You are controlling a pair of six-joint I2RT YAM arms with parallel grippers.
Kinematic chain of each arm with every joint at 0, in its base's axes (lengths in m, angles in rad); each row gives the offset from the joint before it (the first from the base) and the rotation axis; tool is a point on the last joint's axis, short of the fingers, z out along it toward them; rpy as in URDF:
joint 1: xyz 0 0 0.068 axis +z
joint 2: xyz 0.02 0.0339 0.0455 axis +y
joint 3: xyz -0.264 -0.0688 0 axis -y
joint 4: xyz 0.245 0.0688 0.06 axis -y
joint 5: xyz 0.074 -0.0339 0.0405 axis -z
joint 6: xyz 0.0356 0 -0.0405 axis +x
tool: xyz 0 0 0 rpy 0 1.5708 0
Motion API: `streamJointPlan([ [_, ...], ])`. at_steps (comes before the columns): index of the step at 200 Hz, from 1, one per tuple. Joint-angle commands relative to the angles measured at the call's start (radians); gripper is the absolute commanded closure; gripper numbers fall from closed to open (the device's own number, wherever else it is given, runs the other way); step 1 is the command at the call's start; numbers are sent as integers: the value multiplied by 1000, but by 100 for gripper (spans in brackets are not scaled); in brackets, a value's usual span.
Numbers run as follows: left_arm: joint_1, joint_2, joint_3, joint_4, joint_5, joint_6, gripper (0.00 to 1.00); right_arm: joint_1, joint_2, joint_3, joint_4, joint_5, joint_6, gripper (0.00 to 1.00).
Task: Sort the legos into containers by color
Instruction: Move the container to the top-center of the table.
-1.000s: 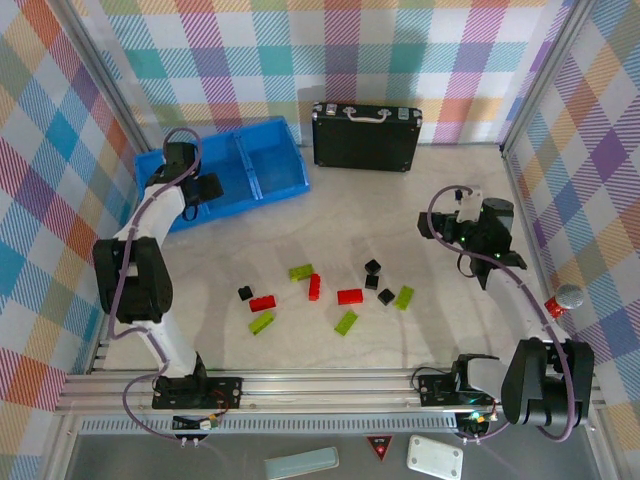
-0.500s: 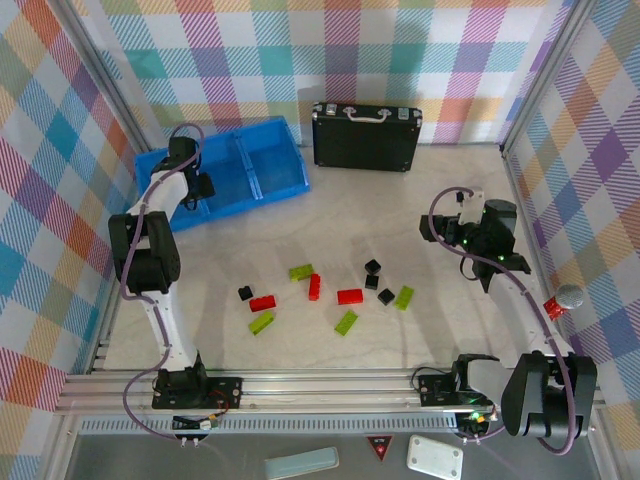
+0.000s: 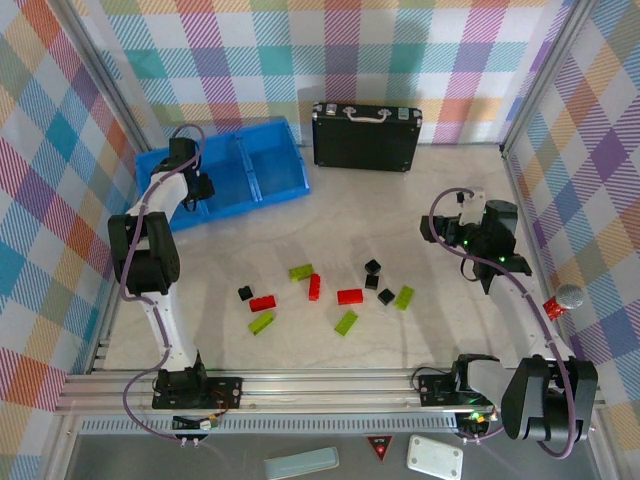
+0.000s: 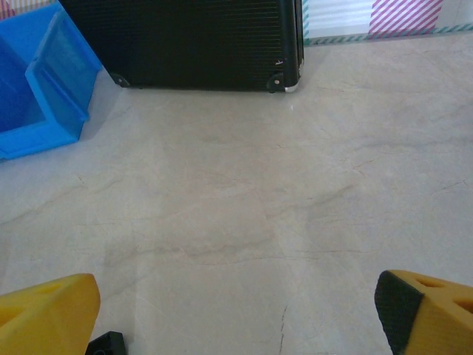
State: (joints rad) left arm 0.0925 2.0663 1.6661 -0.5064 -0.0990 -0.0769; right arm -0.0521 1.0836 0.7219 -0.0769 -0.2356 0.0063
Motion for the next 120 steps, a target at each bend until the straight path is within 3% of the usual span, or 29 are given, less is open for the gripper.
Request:
streamJointPlan([
  [1,4,-76,-41,-5,51,17,84,4,-22,20,-2,2,-23,4],
  [120,-91,-294,-314,76,72,-15,96,4,-27,6,23,-10,-16,4],
])
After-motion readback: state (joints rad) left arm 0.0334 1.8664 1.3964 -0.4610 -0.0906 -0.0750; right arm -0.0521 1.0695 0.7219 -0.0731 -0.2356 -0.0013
